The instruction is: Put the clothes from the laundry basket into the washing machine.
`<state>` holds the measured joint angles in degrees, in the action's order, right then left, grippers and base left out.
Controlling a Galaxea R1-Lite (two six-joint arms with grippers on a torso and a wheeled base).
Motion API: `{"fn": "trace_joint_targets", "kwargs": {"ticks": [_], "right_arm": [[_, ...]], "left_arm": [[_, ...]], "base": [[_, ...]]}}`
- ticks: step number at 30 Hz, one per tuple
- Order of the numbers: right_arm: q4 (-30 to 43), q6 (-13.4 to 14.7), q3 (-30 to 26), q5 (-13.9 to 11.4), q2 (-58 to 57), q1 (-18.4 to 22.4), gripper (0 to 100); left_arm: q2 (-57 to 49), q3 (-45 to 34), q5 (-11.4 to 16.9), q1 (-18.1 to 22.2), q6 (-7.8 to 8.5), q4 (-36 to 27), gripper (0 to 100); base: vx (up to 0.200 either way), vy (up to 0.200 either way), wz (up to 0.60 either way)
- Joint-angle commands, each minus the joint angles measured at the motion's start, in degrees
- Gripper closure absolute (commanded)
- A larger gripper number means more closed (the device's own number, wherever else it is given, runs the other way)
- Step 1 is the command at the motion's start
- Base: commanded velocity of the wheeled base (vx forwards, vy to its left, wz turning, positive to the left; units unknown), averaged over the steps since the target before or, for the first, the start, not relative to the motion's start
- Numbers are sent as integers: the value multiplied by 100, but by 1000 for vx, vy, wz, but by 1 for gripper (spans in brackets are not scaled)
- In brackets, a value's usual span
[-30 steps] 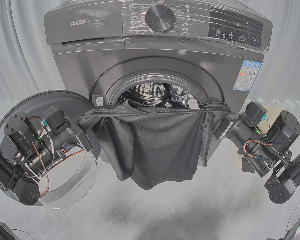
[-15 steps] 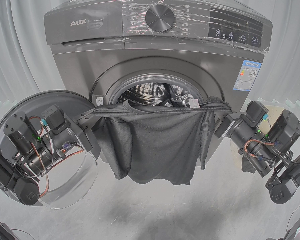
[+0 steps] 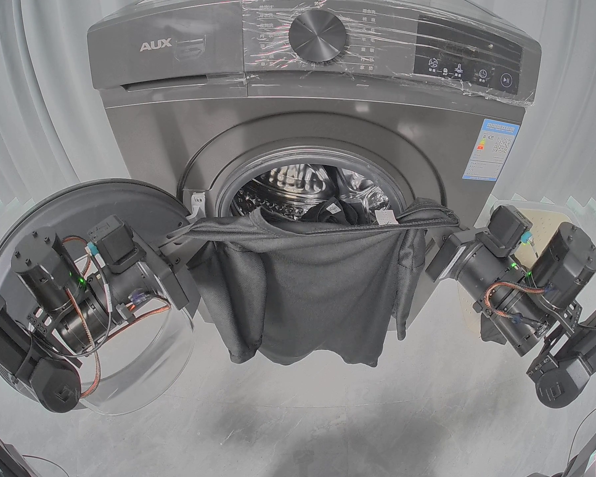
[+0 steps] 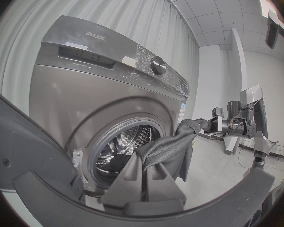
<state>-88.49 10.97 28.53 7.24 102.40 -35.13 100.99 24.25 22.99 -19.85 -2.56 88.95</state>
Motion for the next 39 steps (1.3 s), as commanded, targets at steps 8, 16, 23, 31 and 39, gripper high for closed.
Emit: {"fn": "trace_joint_targets", "kwargs": {"ticks": [8, 16, 23, 31, 39], "right_arm": [[-1, 1, -998, -118, 395, -55, 0], [-10, 10, -1183, -364, 1089, -134, 0], [-10, 10, -1323, -381, 1783, -530, 0], [-10, 10, -1684, -381, 2240, -802, 0], [-10, 19, -1561, -373, 2302, -758, 0]], "left_arm": [[633, 1100, -453, -687, -60, -45, 100], [958, 1566, -849, -828, -52, -62, 100], [1028, 1715, -928, -872, -52, -89, 100], [1028, 1724, -937, -872, -52, -89, 100], [1028, 1715, -928, -881, -52, -71, 100]], "base": [[0, 0, 0], [0, 0, 0], [0, 0, 0], [0, 0, 0], [0, 0, 0]]}}
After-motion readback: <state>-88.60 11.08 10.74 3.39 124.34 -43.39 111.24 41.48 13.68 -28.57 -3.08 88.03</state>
